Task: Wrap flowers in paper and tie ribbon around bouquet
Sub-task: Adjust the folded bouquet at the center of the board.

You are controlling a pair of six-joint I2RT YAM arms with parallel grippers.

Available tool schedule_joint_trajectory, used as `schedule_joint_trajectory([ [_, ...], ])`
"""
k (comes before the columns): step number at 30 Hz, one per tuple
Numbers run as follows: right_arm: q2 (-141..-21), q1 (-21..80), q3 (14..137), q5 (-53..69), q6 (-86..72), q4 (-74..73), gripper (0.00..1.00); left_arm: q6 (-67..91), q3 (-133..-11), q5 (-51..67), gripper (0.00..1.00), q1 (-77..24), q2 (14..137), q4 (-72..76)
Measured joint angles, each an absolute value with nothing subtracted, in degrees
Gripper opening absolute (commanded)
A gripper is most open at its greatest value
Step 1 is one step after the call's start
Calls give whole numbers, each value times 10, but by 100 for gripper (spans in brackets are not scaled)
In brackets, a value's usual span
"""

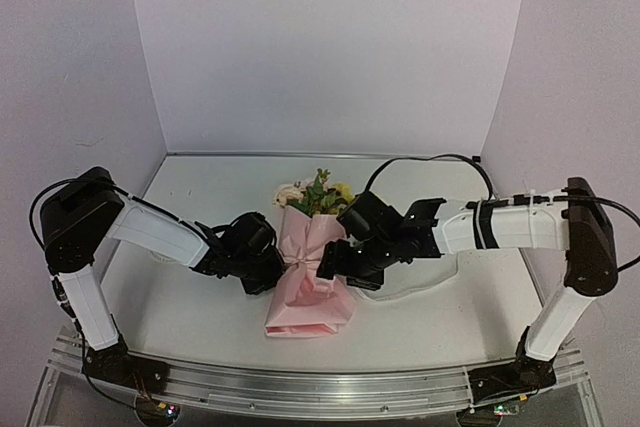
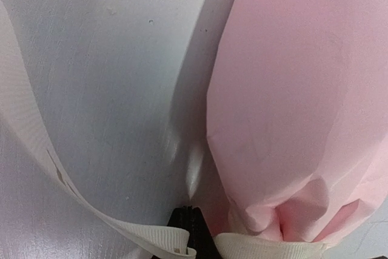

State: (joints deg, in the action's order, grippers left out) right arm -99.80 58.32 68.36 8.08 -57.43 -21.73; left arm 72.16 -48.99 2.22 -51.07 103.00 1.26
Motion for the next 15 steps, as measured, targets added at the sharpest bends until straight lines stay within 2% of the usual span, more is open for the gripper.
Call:
schedule_joint_trajectory([
  [3, -990, 616, 694, 43, -559, -251, 80, 725, -490, 22, 0, -511, 1030, 13],
  [7, -1000, 653, 702, 12, -545, -286, 70, 732, -489, 22, 0, -511, 1030, 13],
  [11, -1041, 661, 720, 11, -542, -294, 54, 735, -489, 22, 0, -511, 1030, 14],
  [13, -1061, 662, 721, 20, -546, -286, 37, 735, -489, 22, 0, -511, 1030, 15],
  [15, -1075, 661, 721, 28, -545, -279, 26, 735, -489, 22, 0, -511, 1030, 15],
])
